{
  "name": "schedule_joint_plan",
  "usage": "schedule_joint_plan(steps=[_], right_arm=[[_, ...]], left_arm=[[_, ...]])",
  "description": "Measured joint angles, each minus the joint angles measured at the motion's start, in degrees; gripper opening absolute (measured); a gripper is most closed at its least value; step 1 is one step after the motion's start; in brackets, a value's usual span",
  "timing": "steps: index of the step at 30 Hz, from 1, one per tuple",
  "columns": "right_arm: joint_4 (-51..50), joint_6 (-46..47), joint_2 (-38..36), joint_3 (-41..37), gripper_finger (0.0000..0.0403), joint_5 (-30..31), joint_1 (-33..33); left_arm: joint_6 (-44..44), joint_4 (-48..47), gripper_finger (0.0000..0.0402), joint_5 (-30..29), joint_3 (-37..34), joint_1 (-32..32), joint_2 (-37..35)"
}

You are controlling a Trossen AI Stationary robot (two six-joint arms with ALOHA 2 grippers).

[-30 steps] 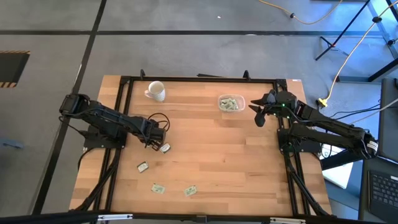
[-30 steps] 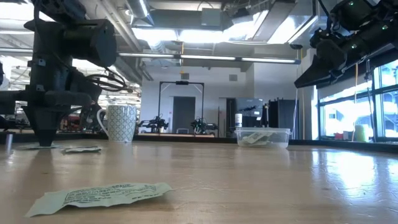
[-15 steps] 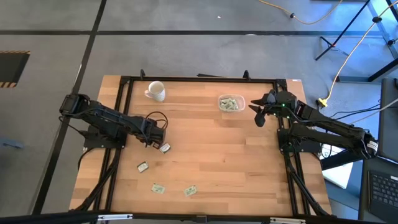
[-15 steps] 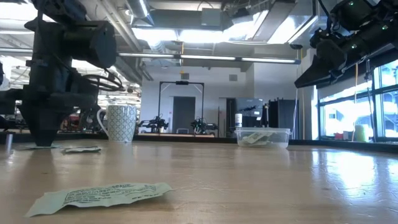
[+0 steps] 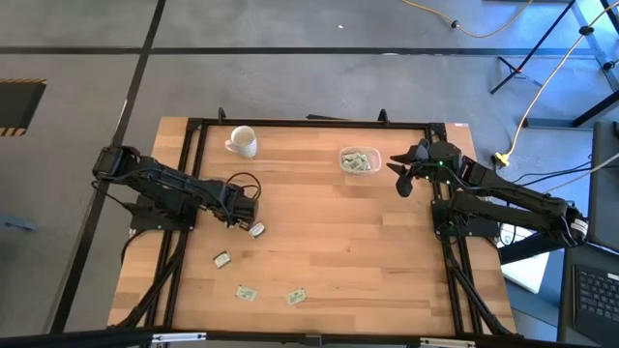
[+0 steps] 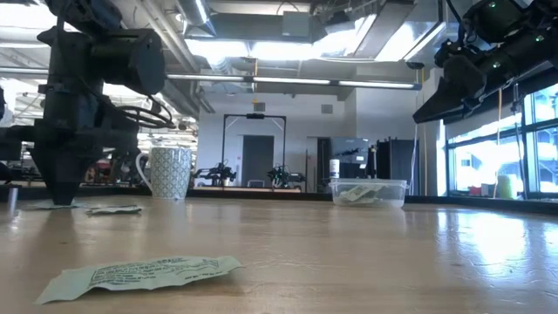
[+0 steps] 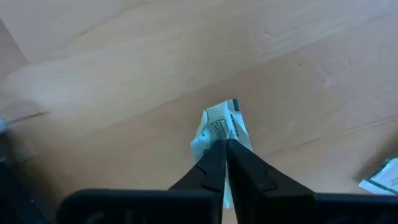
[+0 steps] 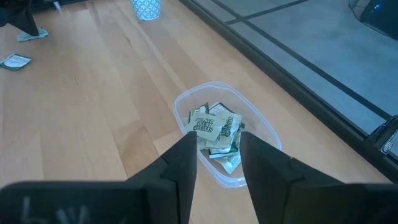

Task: Pick and place items into bin
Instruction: Put the stevia packet into the transparent bin

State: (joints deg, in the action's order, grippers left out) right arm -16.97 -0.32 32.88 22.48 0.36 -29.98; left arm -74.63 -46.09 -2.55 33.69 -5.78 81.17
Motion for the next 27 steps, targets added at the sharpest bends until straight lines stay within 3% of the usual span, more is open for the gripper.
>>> schedule_joint_plan(steps=[5,14,18,27], right_arm=[[0.0,0.0,-0.02,0.0,0.0126,0.0,-0.01],[0.02,-0.17,0.0,0.0,0.0126,0.0,0.0],[0.03,-0.13,0.0,0.0,0.0126,0.0,-0.01],[0.0,0.0,0.0,0.0,0.0126,0.0,-0.02]], left_arm=[[2.8,-0.04,0.0009,0.39,0.0,0.0,0.0],[0.51,1.4,0.0103,10.59,-0.24,-0.1,0.08],[0.5,1.29,0.0127,10.6,-0.24,-0.13,0.11],[0.24,1.41,0.01,10.94,0.2,-0.11,1.55]])
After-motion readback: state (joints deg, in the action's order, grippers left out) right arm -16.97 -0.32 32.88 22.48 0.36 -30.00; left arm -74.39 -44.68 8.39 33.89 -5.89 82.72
